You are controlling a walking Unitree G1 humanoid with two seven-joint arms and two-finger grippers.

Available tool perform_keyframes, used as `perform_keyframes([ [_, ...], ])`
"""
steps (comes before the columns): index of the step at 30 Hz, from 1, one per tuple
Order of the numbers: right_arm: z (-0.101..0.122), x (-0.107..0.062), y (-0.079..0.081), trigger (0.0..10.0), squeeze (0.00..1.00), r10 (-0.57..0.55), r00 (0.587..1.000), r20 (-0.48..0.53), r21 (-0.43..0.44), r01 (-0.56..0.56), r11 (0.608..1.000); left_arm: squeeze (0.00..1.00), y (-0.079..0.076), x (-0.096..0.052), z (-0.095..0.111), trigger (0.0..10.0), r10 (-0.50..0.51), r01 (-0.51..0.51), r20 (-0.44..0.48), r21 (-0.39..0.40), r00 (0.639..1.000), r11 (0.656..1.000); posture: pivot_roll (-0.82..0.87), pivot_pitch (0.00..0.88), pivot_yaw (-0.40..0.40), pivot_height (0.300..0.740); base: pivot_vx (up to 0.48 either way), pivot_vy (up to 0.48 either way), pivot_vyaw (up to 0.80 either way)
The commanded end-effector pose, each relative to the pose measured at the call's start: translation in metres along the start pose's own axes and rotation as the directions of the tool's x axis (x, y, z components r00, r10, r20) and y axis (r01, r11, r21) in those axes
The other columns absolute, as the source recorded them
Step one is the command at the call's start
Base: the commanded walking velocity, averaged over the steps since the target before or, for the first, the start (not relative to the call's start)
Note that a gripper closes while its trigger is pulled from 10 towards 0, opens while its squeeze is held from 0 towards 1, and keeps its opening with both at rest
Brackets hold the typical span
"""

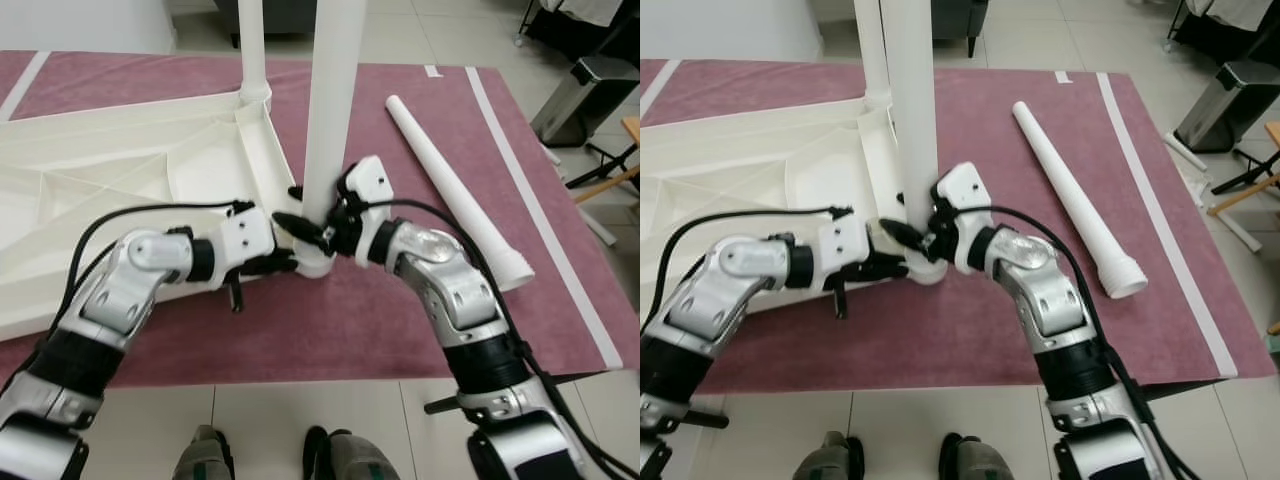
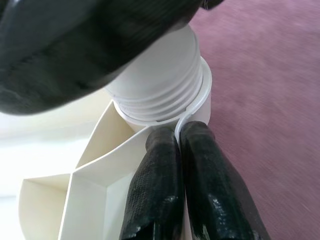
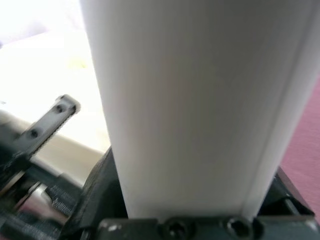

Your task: Building children table

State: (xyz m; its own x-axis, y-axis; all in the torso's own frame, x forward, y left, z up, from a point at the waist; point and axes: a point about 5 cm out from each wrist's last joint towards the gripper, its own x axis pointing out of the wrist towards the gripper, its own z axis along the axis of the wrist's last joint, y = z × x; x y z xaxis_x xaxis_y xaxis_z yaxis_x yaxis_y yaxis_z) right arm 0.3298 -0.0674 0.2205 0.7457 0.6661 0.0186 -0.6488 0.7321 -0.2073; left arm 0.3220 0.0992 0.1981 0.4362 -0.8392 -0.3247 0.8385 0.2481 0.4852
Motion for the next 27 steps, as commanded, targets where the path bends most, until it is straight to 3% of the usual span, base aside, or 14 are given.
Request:
perform_keyframes([
  [1,-0.028,0.001,-0.003,0.0,0.0,-0.106,0.98,-0.168,-0.029,0.102,0.994,0.0,0.006,0.006,0.013,0.0,0.059,-0.061,0.044,0.032,0.997,0.998,0.1,0.188,-0.014,0.74,0.0,0.0,0.0],
  [2,-0.032,0.003,-0.007,0.0,0.0,-0.213,0.958,-0.19,-0.017,0.213,0.977,0.0,0.014,0.011,0.012,0.0,0.107,-0.107,0.02,0.021,0.994,0.994,0.09,0.189,-0.011,0.74,0.0,0.0,0.0],
  [4,-0.032,0.003,-0.007,0.0,0.0,-0.213,0.958,-0.19,-0.017,0.213,0.977,0.0,0.014,0.011,0.012,0.0,0.107,-0.107,0.02,0.021,0.994,0.994,0.09,0.189,-0.011,0.74,0.0,0.0,0.0],
  [5,-0.036,0.004,-0.01,0.0,0.0,-0.299,0.932,-0.205,-0.013,0.303,0.953,0.0,0.021,0.015,0.012,0.0,0.144,-0.144,0.002,0.015,0.99,0.989,0.09,0.189,-0.008,0.74,0.0,0.0,0.0],
  [7,-0.039,0.004,-0.01,0.0,0.0,-0.349,0.912,-0.217,-0.006,0.356,0.934,0.0,0.027,0.019,0.011,0.0,0.182,-0.182,-0.018,0.007,0.983,0.983,0.09,0.189,-0.007,0.74,0.0,0.0,0.0],
  [14,-0.037,0.007,-0.005,0.0,0.0,-0.387,0.901,-0.197,0.002,0.395,0.919,0.0,0.034,0.023,0.012,0.0,0.214,-0.214,-0.02,0.002,0.977,0.977,0.09,0.19,-0.005,0.74,0.0,0.0,0.0],
  [15,-0.034,0.009,-0.002,10.0,0.0,-0.358,0.917,-0.174,0.012,0.366,0.931,0.0,0.033,0.023,0.012,0.0,0.205,-0.205,-0.016,0.005,0.979,0.979,0.09,0.19,-0.005,0.74,0.0,0.0,0.0],
  [19,-0.031,0.01,-0.001,10.0,0.0,-0.34,0.928,-0.152,0.01,0.345,0.939,0.0,0.031,0.022,0.012,0.0,0.193,-0.193,-0.012,0.008,0.981,0.981,0.1,0.19,-0.006,0.74,0.0,0.0,0.0],
  [20,-0.028,0.01,0.001,10.0,1.0,-0.304,0.944,-0.127,0.02,0.309,0.951,0.0,0.03,0.021,0.012,0.0,0.185,-0.185,-0.007,0.012,0.983,0.983,0.1,0.19,-0.008,0.74,0.0,0.0,0.0],
  [22,-0.017,0.01,0.008,10.0,0.94,-0.174,0.983,-0.056,0.021,0.175,0.984,0.0,0.023,0.018,0.015,0.0,0.135,-0.135,0.026,0.029,0.991,0.99,0.1,0.189,-0.01,0.74,0.0,0.0,0.0],
  [23,-0.017,0.01,0.008,10.0,0.94,-0.174,0.983,-0.056,0.021,0.175,0.984,0.0,0.023,0.018,0.015,0.0,0.135,-0.135,0.026,0.029,0.991,0.99,0.1,0.189,-0.01,0.74,0.0,0.0,0.0],
  [24,-0.011,0.008,0.011,10.0,0.0,-0.097,0.995,-0.02,0.022,0.098,0.995,0.0,0.017,0.016,0.017,0.0,0.088,-0.091,0.052,0.044,0.995,0.995,0.1,0.189,-0.011,0.74,0.0,0.0,0.0],
  [26,-0.001,0.001,0.013,10.0,0.0,0.038,0.999,0.03,0.001,-0.038,0.999,0.0,0.003,0.008,0.02,0.0,-0.016,0.008,0.097,0.084,0.995,0.996,0.1,0.189,-0.011,0.74,0.0,0.0,0.0],
  [27,-0.001,0.001,0.013,10.0,0.0,0.038,0.999,0.03,0.001,-0.038,0.999,0.0,0.003,0.008,0.02,0.0,-0.016,0.008,0.097,0.084,0.995,0.996,0.1,0.189,-0.011,0.74,0.0,0.0,0.0],
])
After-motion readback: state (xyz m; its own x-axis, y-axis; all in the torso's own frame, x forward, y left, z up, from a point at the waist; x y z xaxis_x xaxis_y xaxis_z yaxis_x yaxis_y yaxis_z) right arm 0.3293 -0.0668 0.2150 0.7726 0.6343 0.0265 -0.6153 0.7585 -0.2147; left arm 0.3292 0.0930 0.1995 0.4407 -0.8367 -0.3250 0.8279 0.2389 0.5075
